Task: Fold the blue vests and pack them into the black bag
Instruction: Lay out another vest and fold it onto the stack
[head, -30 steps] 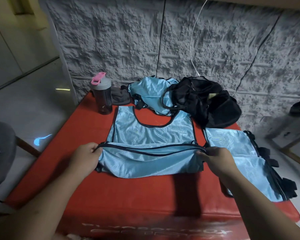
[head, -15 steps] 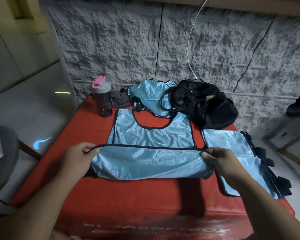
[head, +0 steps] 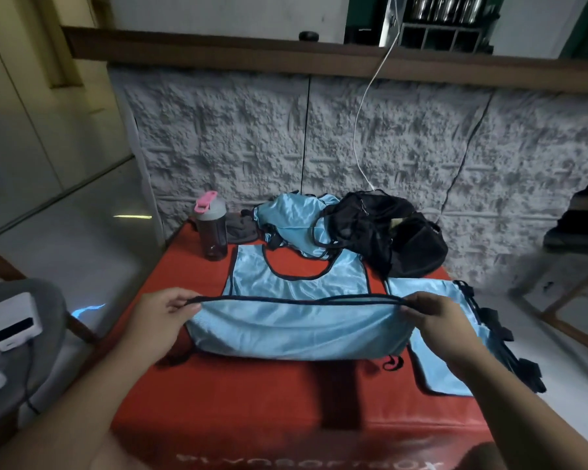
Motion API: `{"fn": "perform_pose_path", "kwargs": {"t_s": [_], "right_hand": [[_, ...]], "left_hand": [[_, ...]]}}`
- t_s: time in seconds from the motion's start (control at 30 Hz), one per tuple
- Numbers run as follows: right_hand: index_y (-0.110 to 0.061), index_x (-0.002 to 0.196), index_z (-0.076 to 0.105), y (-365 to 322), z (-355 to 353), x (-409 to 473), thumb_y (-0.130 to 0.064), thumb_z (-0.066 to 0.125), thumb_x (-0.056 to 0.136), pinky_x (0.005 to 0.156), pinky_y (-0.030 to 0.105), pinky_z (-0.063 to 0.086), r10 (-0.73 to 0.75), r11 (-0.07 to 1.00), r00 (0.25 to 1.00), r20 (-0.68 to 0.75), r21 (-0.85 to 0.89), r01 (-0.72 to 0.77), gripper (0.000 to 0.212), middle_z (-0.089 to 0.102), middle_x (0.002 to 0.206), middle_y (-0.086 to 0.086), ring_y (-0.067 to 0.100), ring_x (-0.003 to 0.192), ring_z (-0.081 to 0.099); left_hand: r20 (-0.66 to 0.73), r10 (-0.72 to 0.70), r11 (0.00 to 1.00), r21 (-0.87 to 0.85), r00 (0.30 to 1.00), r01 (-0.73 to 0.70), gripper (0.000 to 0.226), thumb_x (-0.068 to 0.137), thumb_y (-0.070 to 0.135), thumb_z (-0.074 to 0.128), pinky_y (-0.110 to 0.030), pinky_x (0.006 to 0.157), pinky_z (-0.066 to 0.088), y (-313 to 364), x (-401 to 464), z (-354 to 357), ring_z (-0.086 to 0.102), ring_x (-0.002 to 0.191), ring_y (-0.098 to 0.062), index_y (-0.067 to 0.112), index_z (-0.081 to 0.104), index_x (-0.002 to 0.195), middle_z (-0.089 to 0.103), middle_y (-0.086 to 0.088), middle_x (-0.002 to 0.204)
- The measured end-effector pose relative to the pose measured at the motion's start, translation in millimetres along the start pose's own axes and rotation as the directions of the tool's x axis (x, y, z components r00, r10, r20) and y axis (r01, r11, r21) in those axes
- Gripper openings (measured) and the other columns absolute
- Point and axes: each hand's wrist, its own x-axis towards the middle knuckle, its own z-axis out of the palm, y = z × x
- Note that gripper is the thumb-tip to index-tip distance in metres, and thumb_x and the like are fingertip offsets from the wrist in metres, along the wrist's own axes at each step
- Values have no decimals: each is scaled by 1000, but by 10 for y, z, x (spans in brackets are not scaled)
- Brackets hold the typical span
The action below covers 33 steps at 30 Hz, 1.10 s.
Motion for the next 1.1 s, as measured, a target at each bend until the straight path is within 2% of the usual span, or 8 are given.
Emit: {"fn": "perform_pose_path", "kwargs": {"t_s": [0.17,0.27,0.4,0.5,0.7,0.8,0.97,1.1], "right_hand": [[-14,83,70,-333,-157,-78,-17,66,96,55,20,37,-218,953,951,-219,-259,159,14,65,65,-10,1,61,57],[-11,76,68,-448,-230,-129,-30,61,96,54,23,36,-92,841,992,91,-526,127,28,63,67,2,16,66,59],[-8,77,74,-530,-414,-168,-25,75,90,55,33,38,-158,844,987,35,-514,153,22,63,65,8,20,57,51],[-6,70,70,-570,-469,-246,-30,77,88,57,37,34,-161,778,975,154,-588,222,30,61,61,10,18,55,45],[-21,66,73,-709,-617,-373,-15,80,84,52,27,39,-202,885,975,88,-410,220,21,62,56,-6,4,50,44],[-32,61,70,-832,-669,-478,-4,78,85,51,25,34,-169,951,979,116,-242,193,37,57,53,-11,6,52,40],[-5,72,70,-992,-759,-616,5,74,85,59,23,39,-106,991,977,186,-57,118,17,61,59,-4,5,55,49],[-2,68,68,-1033,-819,-627,8,72,81,69,32,39,-118,992,981,154,66,109,17,61,64,7,19,67,53]], "left_hand": [[-186,79,997,-2,979,-81,15,84,-5,73,-7,53,44,407,34,-209,60,52,-4,9,74,89,70,-8,72],[54,97,968,226,994,-107,20,80,0,79,-11,52,42,522,-37,-316,61,51,-14,18,73,75,71,-8,63],[2,125,964,235,992,-122,22,78,-1,79,-20,56,44,556,-142,-487,65,57,-15,19,72,70,68,5,58],[75,137,958,246,988,-151,20,79,-5,77,-12,53,41,646,-214,-582,58,50,-1,13,73,72,66,11,54],[66,74,997,23,995,-76,17,83,-15,69,-17,54,54,781,-251,-723,65,53,-7,1,73,78,68,-5,60],[104,70,998,-6,992,-70,15,84,-12,71,-20,51,52,806,-269,-809,63,51,-13,2,73,79,66,-6,60],[191,106,994,-2,976,-107,15,81,-5,77,-12,59,41,827,-356,-944,56,62,-5,10,77,80,65,5,62],[99,111,984,-148,989,-95,11,84,-3,74,-8,62,45,894,-439,-931,62,70,-6,7,77,86,72,2,72]]}}
